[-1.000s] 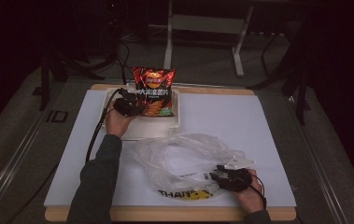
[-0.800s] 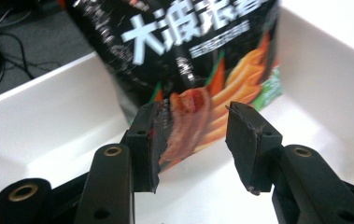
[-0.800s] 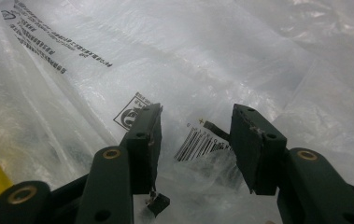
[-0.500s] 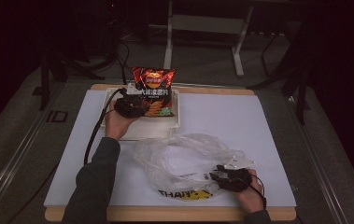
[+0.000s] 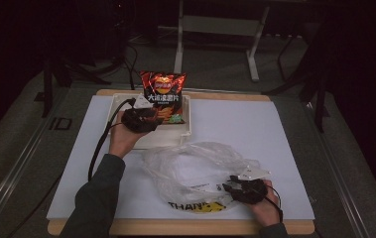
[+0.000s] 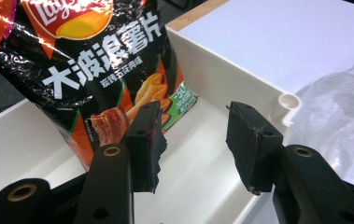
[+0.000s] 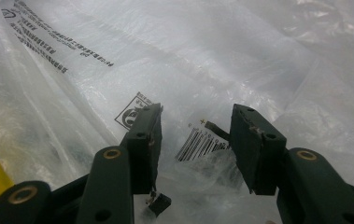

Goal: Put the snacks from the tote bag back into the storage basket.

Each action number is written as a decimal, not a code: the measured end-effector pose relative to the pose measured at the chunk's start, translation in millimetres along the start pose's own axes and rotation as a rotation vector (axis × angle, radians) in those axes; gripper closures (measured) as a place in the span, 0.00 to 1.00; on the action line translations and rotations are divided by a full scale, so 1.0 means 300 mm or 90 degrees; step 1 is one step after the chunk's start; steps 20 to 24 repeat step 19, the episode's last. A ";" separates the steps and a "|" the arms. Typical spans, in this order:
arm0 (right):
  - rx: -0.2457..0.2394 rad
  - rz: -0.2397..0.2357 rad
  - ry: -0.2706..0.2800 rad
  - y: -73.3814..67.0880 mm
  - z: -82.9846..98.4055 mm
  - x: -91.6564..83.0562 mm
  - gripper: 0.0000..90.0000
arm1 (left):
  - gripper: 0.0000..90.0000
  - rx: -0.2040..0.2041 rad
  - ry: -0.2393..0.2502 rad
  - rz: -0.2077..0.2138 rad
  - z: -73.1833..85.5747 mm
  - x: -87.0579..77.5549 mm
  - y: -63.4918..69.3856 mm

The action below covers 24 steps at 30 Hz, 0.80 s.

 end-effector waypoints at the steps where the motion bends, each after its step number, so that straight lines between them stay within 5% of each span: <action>1: 0.000 0.000 0.000 0.000 0.000 0.000 0.59 | 0.61 0.000 0.001 0.001 -0.001 -0.005 0.003; 18: -0.003 0.003 0.005 0.000 -0.004 -0.011 0.60 | 0.59 0.013 0.049 0.018 0.042 -0.127 0.115; 24: -0.003 0.004 0.006 0.000 -0.004 -0.014 0.60 | 0.59 0.013 0.049 0.018 0.042 -0.127 0.115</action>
Point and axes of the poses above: each handheld gripper's, and its own axes: x roughly forward along the jaws, z roughly out of its underside, y roughly to its right, the point moved 3 cm from there along x, roughly forward along the jaws, and after that the axes turned 6 degrees about -z, right-handed, at the moved point
